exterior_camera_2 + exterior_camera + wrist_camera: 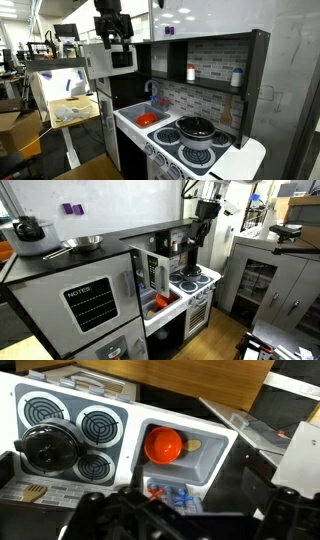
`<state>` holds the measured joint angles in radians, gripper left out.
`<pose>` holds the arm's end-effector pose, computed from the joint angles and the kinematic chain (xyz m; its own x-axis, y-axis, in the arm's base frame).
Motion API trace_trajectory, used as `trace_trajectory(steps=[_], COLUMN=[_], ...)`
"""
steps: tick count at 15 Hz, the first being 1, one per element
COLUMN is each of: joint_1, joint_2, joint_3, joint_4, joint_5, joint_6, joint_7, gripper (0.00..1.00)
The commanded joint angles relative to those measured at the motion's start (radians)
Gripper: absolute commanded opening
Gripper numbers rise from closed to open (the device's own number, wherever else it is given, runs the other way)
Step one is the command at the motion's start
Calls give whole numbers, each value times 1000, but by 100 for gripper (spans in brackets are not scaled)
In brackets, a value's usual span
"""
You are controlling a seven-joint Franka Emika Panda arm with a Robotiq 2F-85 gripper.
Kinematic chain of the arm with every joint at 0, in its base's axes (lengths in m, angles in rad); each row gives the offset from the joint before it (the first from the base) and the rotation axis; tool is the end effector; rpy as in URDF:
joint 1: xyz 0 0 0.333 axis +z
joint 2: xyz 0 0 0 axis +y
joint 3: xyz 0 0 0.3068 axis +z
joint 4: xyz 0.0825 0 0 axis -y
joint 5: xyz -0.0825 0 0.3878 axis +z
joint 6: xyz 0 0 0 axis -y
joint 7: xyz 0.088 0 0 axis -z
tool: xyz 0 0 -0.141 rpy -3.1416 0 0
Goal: Pick up the orange bowl from the top shelf of the cabinet and put it in the sink. Close the door of the top shelf
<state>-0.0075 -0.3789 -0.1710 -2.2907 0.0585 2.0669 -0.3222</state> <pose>0.4586 -0.0809 0.4687 0.9771 0.1188 0.1764 0.1320 -0.9891 -0.0652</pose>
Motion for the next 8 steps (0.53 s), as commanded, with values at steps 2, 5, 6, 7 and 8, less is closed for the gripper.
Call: trace_trajectory(steps=[2,5,6,7,8], joint_1=[8,6,9,13,17], joint_2=[62,95,109,127,144], joint_3=[-24,-18,-15,-11,-7], joint_4=[130,220,253,289,321], joint_5=[78,98,105,112,121], joint_6=[-107,-170,-195,-222,-247], joint_7=[-91,-114,-127,-135,-142], gripper=[100,100,100,100,100])
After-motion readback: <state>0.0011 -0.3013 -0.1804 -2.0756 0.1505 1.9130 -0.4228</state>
